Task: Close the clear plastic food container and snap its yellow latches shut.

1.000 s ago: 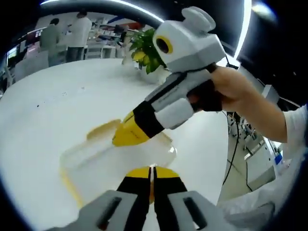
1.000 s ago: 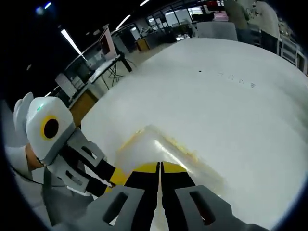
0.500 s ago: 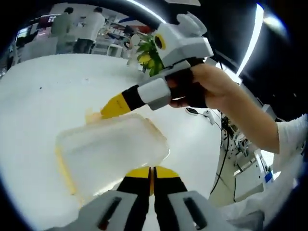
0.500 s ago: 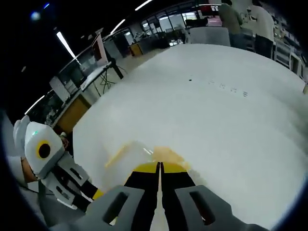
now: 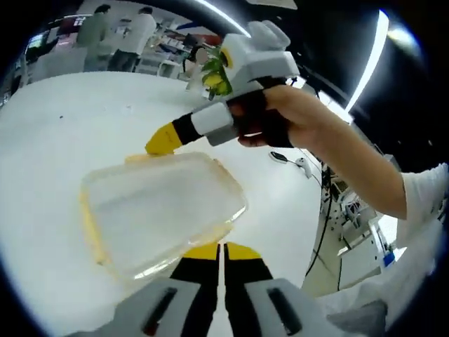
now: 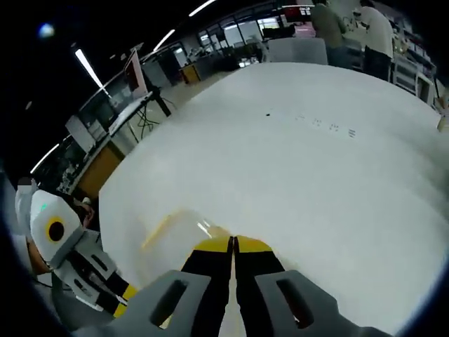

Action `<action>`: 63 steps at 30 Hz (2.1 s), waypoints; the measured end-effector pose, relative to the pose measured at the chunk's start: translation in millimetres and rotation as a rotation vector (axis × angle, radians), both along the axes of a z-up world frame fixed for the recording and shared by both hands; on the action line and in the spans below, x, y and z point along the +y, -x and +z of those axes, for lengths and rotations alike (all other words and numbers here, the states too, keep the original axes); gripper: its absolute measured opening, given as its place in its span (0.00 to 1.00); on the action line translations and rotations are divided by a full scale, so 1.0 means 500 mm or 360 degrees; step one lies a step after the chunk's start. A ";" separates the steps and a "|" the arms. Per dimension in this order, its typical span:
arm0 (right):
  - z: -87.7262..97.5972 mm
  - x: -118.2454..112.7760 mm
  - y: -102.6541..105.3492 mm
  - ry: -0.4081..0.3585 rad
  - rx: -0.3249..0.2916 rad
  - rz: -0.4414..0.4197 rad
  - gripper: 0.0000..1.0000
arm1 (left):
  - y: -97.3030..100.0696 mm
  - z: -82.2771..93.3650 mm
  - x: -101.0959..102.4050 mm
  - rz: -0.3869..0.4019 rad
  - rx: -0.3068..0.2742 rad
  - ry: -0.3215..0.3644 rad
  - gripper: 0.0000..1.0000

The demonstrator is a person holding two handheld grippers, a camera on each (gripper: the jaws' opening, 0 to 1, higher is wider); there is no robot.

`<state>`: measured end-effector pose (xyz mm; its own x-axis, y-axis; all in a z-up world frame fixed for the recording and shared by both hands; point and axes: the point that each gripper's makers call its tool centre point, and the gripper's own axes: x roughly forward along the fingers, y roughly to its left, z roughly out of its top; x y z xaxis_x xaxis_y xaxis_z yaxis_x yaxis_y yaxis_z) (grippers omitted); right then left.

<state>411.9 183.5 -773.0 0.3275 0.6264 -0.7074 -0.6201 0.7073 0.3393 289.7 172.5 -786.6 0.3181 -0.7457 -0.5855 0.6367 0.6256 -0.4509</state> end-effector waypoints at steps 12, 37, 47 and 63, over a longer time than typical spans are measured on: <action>0.004 -0.003 -0.001 0.0017 -0.0013 0.0039 0.00 | -0.036 0.083 -0.007 -0.0085 -0.0257 0.0012 0.00; 0.008 -0.009 0.043 0.0704 -0.0164 0.0995 0.16 | -0.060 0.070 -0.012 -0.0766 -0.0670 -0.0572 0.19; -0.011 0.015 0.054 0.0910 -0.0010 0.1296 0.28 | -0.065 0.058 -0.008 -0.0958 -0.0768 -0.0717 0.21; -0.015 0.014 0.058 0.1059 0.0123 0.1518 0.30 | -0.063 0.025 -0.005 -0.1106 -0.0827 -0.0935 0.27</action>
<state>382.7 190.4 -780.7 -0.1347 0.0928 -0.9865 -0.9904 0.0176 0.1369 321.1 170.1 -774.0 0.2448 -0.5033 -0.8287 0.9681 0.0798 0.2375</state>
